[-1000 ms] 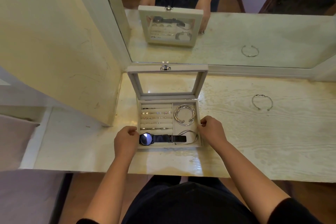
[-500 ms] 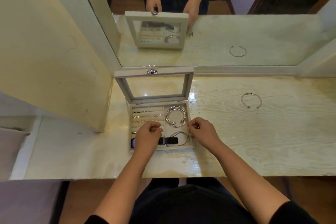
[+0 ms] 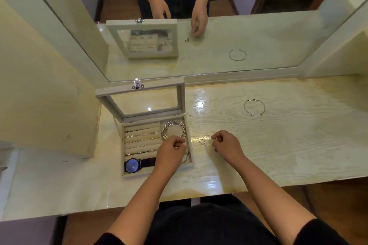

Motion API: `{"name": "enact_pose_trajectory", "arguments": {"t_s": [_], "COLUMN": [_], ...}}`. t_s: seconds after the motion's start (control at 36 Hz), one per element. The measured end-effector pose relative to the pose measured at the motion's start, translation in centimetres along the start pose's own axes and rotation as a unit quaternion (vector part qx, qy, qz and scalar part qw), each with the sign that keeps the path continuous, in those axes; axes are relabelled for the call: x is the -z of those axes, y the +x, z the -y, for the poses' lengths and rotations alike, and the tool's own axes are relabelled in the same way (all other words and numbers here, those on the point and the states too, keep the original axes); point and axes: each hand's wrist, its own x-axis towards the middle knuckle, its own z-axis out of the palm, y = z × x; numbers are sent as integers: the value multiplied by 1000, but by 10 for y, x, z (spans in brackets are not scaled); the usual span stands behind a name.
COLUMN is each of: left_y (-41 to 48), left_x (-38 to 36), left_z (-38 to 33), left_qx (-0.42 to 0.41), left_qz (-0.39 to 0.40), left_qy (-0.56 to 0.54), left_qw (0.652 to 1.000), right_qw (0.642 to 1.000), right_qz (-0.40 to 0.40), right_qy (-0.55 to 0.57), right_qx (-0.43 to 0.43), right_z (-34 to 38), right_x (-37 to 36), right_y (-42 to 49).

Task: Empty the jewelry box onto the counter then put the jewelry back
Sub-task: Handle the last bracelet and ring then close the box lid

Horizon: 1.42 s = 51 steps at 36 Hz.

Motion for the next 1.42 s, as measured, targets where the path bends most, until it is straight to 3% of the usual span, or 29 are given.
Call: {"name": "enact_pose_trajectory", "arguments": {"t_s": [0.33, 0.83, 0.97, 1.14, 1.42], "left_y": [18, 29, 28, 28, 33], "left_x": [-38, -38, -35, -34, -37], "left_z": [-6, -7, -8, -6, -19], "left_qx": [11, 39, 42, 79, 178], "left_qz": [44, 78, 89, 97, 173], "left_qy": [51, 25, 23, -43, -224], "left_qw": [998, 996, 995, 991, 942], "right_qw": [987, 961, 976, 998, 982], "right_qz": [63, 41, 46, 44, 26], "right_qy": [-137, -268, -211, -25, 186], "right_qx": [47, 47, 29, -21, -29], "right_z": [-1, 7, 6, 6, 13], "right_x": [-7, -20, -19, -14, -3], "right_y": [10, 21, 18, 12, -11]}}
